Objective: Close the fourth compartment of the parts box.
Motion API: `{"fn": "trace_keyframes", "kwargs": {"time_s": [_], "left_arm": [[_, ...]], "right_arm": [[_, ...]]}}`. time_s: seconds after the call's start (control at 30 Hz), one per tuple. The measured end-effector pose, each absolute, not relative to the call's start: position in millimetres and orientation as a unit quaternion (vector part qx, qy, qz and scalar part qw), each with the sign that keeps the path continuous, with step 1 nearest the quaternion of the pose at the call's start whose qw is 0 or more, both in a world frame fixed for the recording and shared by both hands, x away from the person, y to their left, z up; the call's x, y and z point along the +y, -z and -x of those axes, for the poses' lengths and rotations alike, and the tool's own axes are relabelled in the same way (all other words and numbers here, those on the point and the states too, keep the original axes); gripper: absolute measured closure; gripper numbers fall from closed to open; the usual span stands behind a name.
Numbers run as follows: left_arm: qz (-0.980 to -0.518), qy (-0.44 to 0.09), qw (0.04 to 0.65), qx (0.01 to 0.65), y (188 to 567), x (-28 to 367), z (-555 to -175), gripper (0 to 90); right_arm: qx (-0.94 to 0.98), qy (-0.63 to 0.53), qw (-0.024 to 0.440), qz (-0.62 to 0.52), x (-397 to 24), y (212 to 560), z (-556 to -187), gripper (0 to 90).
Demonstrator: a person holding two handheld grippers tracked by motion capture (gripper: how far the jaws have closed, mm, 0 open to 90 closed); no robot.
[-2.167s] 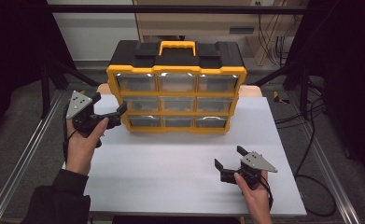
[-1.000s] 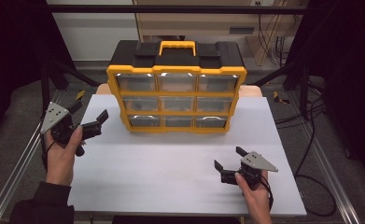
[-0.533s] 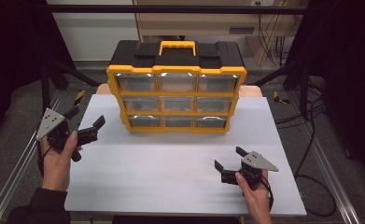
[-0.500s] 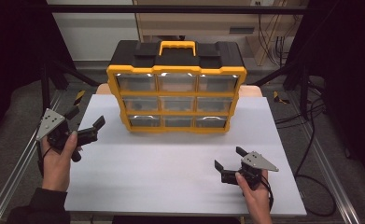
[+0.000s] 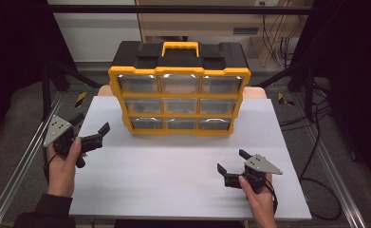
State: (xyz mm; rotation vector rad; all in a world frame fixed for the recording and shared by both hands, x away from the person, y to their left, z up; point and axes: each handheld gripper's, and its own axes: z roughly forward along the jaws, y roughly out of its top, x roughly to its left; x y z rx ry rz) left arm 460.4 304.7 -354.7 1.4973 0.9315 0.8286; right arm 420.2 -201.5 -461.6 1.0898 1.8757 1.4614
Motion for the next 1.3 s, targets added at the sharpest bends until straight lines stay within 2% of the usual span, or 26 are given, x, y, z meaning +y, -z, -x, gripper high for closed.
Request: {"fn": "trace_keyframes", "kwargs": {"time_s": [1.3], "left_arm": [[-0.635,-0.341,0.559,0.409,413,311,-442,1.3]], "right_arm": [[0.696,-0.538,0.259,-0.399,-200,462,-420,2.2]]}}
